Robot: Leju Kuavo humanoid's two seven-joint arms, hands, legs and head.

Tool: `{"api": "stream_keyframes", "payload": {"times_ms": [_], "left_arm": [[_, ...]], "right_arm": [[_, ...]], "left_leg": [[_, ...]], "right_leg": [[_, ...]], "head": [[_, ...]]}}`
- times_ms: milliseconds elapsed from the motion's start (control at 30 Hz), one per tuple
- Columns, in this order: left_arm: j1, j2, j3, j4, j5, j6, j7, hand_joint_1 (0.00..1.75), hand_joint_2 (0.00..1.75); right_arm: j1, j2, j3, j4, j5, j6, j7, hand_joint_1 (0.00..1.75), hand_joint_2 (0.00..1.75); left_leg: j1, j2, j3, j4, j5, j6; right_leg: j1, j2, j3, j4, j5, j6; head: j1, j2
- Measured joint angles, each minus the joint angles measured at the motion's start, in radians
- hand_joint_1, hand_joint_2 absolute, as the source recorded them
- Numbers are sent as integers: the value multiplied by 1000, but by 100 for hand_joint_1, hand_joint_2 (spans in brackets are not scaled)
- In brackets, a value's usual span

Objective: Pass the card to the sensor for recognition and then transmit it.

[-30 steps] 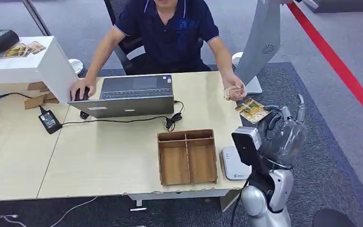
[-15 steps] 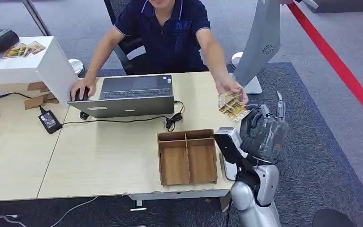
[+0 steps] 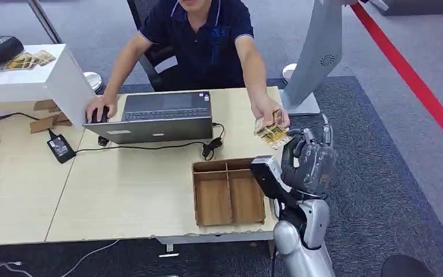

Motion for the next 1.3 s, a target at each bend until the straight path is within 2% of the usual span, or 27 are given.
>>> {"api": "stream_keyframes", "payload": {"times_ms": [133, 167, 200, 300, 333, 500, 533, 667, 900, 1133, 1300], "left_arm": [[0, 0, 0, 0, 1, 0, 0, 0, 0], [0, 0, 0, 0, 2, 0, 0, 0, 0], [0, 0, 0, 0, 2, 0, 0, 0, 0], [0, 0, 0, 0, 3, 0, 0, 0, 0], [0, 0, 0, 0, 5, 0, 0, 0, 0], [0, 0, 0, 0, 11, 0, 0, 0, 0], [0, 0, 0, 0, 13, 0, 2, 0, 0], [0, 0, 0, 0, 23, 0, 6, 0, 0], [2, 1, 1, 0, 50, 0, 22, 0, 0], [2, 2, 12, 0, 68, 0, 26, 0, 0], [3, 2, 16, 1, 74, 0, 29, 0, 0]], "right_arm": [[-2, 0, 0, 14, 2, 0, -1, 175, 175], [-4, 1, 0, 19, 2, 0, -1, 154, 175], [-5, 2, 0, 22, 2, 0, -1, 2, 175], [-6, 2, 0, 32, 8, 0, -1, 0, 175], [-6, 2, 0, 34, 11, 0, -1, 0, 0], [-6, 6, 0, 42, 26, 0, -3, 0, 0], [-6, 6, 0, 42, 26, 0, -4, 0, 175], [-3, 9, 0, 44, 5, 0, -19, 0, 175], [48, 20, -2, 24, -128, -1, -46, 0, 175], [111, 21, -2, -25, -262, -1, -46, 0, 175], [150, 12, -5, -59, -280, -1, -32, 0, 175]], "left_leg": [[0, 0, 0, 0, 0, 0], [0, 0, 0, 0, 0, 0], [0, 0, 0, 0, 0, 0], [0, 0, 0, 0, 0, 0], [0, 0, 0, 0, 0, 0], [0, 0, 0, 0, 0, 0], [0, 0, 0, 0, 0, 0], [0, 0, 0, 0, 0, 0], [0, 0, 0, 0, 0, 0], [0, 0, 0, 0, 0, 0], [0, 0, 1, 0, 0, 0]], "right_leg": [[0, 0, 0, 0, 0, 0], [0, 0, 0, 0, 0, 0], [0, 0, 0, 0, 0, 0], [0, 0, 0, 0, 0, 0], [0, 0, 0, 0, 0, 0], [0, 0, 0, 0, 0, 0], [0, 0, 0, 0, 0, 0], [0, 0, 0, 0, 0, 0], [0, 0, 0, 0, 0, 0], [0, 0, 0, 0, 0, 0], [0, 0, 0, 0, 0, 0]], "head": [[0, 0], [0, 0], [0, 0], [0, 0], [0, 0], [0, 0], [0, 0], [0, 0], [0, 0], [0, 0], [0, 0]]}}
